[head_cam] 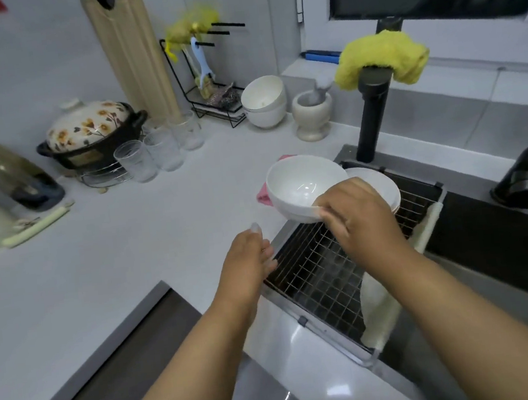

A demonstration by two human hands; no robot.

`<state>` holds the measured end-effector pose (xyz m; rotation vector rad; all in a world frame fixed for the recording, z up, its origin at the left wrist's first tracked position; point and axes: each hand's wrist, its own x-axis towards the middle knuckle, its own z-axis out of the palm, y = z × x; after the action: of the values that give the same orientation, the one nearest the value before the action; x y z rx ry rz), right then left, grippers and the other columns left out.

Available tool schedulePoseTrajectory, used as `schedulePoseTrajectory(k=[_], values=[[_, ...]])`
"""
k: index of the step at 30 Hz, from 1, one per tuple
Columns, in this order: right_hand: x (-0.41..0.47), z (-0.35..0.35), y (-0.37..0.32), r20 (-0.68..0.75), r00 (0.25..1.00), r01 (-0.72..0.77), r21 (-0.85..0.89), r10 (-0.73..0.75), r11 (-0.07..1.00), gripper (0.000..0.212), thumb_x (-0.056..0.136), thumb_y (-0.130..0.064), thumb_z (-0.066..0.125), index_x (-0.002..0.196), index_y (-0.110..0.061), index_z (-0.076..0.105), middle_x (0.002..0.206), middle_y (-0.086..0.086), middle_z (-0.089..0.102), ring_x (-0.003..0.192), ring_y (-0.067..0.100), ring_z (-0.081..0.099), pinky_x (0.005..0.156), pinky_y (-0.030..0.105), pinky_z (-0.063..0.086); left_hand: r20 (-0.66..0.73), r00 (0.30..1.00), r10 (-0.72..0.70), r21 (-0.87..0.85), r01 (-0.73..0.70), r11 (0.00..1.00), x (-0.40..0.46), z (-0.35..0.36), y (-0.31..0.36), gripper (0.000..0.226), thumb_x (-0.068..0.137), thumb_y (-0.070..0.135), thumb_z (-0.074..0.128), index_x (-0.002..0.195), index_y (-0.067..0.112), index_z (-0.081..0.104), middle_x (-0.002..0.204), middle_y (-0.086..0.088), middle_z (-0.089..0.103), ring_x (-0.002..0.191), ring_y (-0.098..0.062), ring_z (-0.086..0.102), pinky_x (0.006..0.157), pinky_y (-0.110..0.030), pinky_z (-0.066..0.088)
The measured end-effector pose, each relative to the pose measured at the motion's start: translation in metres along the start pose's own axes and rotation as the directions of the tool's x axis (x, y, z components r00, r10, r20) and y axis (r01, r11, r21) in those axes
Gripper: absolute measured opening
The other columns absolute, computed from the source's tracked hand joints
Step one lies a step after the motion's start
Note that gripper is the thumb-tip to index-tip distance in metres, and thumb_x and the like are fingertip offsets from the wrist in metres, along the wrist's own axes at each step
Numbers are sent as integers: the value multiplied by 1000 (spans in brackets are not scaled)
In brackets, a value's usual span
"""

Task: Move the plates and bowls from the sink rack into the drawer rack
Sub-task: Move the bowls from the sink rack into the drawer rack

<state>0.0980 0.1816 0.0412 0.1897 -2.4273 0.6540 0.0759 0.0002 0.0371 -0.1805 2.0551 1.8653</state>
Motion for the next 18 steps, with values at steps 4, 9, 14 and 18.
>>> schedulePoseTrajectory(k=[4, 9, 14, 18], values=[[-13, 19, -34, 100, 981, 151, 148, -167, 977, 20, 87, -23, 53, 84, -9, 68, 81, 0, 63, 82, 13, 48, 74, 19, 36, 101, 990, -101, -443, 136, 886, -14, -21, 12, 47, 97, 48, 44, 126, 11, 50, 118, -22, 63, 103, -30, 67, 92, -43, 53], [-26, 43, -83, 133, 947, 250, 275, -294, 928, 16, 85, -24, 62, 85, -11, 71, 83, -2, 65, 83, 10, 50, 81, 10, 34, -17, 993, -117, -533, 90, 841, -49, -68, 0, 37, 97, 31, 50, 123, 5, 50, 115, -22, 65, 97, -31, 70, 78, -44, 59], [-38, 58, -153, 101, 949, 240, 390, -300, 889, 23, 81, -31, 64, 92, -13, 73, 97, -2, 68, 97, 11, 53, 94, 5, 29, -145, 983, -113, -611, 1, 792, -99, -130, -23, 36, 99, 28, 46, 126, 5, 48, 119, -21, 64, 104, -34, 66, 82, -47, 57], [-54, 67, -220, 127, 956, 178, 462, -264, 869, 33, 82, -40, 59, 101, -16, 71, 106, -3, 65, 103, 8, 49, 95, 3, 27, -303, 943, -139, -621, -85, 779, -156, -181, -42, 26, 99, 29, 46, 116, 11, 52, 119, -19, 62, 104, -32, 65, 71, -42, 59]])
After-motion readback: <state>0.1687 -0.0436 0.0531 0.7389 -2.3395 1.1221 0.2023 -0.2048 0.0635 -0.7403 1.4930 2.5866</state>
